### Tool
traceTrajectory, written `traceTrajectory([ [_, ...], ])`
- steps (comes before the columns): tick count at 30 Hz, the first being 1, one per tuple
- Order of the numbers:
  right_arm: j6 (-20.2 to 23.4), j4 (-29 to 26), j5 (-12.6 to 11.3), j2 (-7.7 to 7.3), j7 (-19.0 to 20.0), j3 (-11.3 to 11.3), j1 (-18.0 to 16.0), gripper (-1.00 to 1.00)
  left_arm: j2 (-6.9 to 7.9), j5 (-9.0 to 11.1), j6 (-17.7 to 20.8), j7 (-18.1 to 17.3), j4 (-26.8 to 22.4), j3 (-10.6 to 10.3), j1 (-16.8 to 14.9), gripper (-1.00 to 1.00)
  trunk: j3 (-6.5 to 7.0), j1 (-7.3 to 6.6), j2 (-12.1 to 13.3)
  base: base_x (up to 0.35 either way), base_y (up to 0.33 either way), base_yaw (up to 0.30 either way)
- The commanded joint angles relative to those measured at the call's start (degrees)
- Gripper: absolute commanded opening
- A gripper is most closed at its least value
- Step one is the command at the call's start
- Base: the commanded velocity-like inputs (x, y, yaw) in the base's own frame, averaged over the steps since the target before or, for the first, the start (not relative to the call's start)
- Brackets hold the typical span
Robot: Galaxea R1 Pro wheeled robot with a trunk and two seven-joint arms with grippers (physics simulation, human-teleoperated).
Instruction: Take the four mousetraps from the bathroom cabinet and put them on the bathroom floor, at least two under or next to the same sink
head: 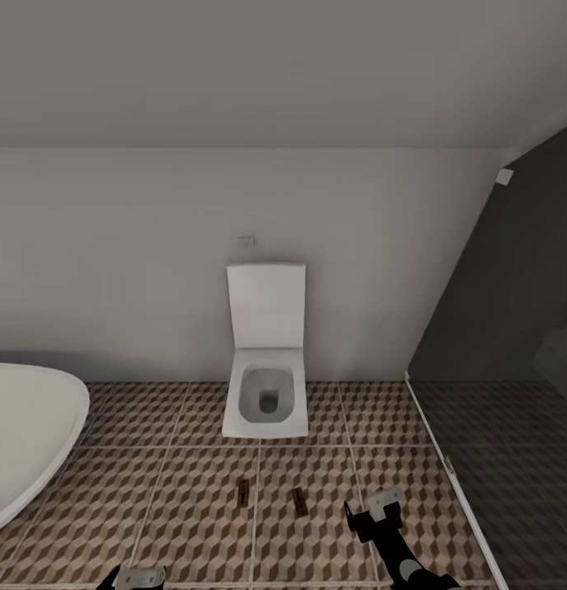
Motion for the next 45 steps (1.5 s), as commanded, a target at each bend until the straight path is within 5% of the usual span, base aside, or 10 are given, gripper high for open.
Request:
traceTrajectory([
  [1, -0.1, 0.1, 0.6, 0.02, -0.6, 0.2, 0.0, 1.0, -0.03, 0.0, -0.2, 0.3, 0.2, -0.5, 0.0, 1.0, 0.21, -0.21, 0.4, 0.0, 0.0, 0.0],
  [45, 0.0, 0.1, 0.6, 0.05, -0.6, 0.2, 0.0, 1.0, -0.1, 0.0, -0.3, 0.4, 0.2, -0.5, 0.3, 1.0, 12.1, -9.88, 18.0, 0.0, 0.0, 0.0],
])
